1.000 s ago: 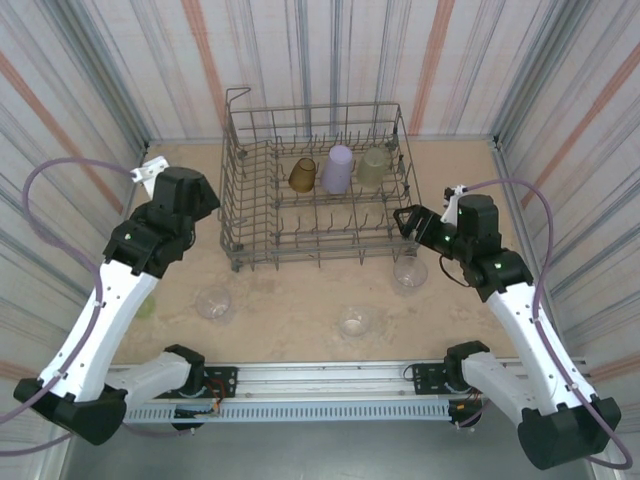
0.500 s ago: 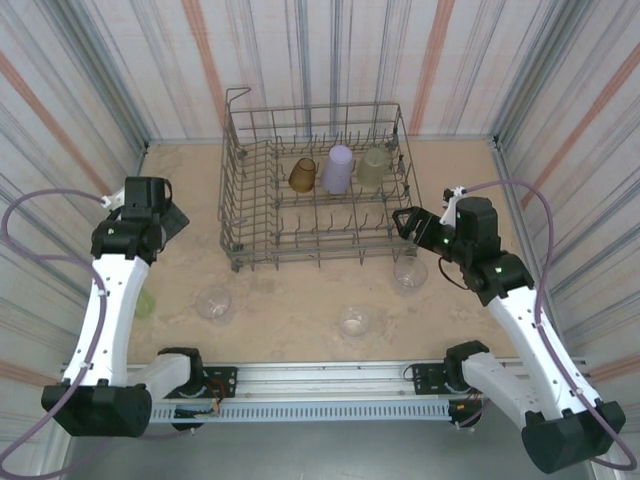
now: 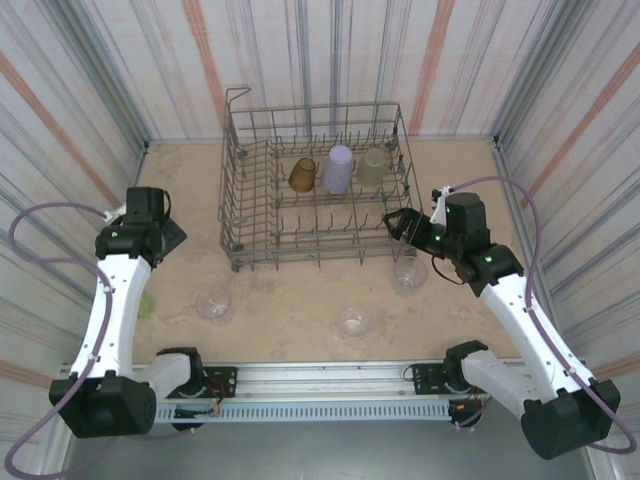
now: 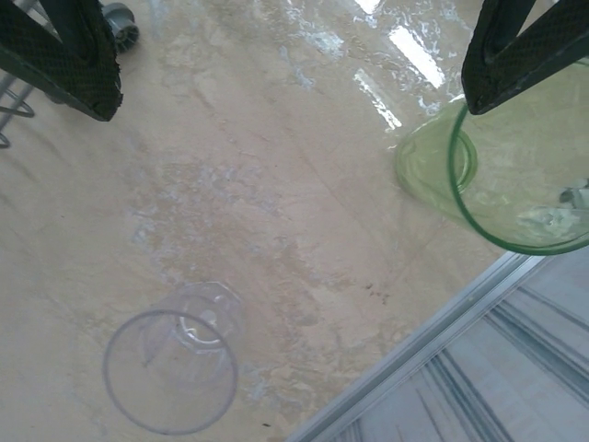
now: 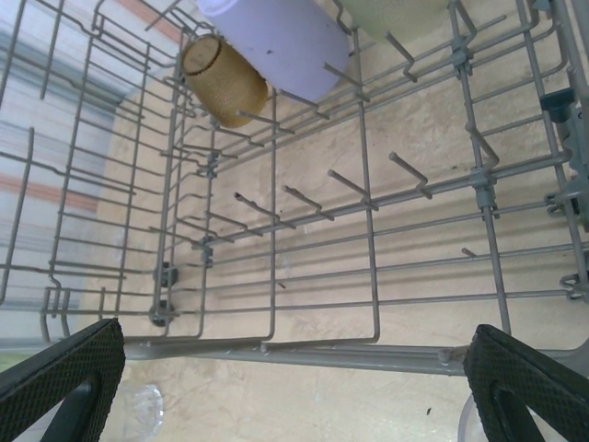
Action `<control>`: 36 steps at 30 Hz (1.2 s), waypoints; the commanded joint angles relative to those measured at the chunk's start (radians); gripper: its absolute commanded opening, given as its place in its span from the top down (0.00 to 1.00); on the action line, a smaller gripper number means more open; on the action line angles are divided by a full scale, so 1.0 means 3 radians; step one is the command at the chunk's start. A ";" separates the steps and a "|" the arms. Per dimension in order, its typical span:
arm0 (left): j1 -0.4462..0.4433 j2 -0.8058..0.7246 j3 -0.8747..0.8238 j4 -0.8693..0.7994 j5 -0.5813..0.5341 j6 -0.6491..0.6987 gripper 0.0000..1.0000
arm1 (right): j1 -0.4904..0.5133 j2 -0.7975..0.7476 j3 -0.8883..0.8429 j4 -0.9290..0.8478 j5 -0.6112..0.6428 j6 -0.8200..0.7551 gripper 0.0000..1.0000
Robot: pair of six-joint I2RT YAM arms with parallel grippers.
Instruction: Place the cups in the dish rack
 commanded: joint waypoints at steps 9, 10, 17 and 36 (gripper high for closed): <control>0.0434 0.0054 -0.0175 -0.0026 0.0052 0.0076 0.01 | 0.0059 0.0025 0.0156 0.0037 -0.0001 -0.0046 0.01; 0.0440 0.0069 -0.0203 0.0002 0.0053 0.0087 0.01 | 0.0059 0.0032 0.0156 0.0035 -0.0006 -0.0046 0.01; 0.0605 0.0154 -0.0429 0.0234 0.0232 0.0081 0.01 | 0.0113 0.0042 0.0130 0.0033 0.0051 -0.0026 0.01; 0.0751 0.0315 -0.0699 0.0538 0.0318 0.0233 0.36 | 0.0124 0.0085 0.0089 0.0017 0.0213 -0.0032 0.01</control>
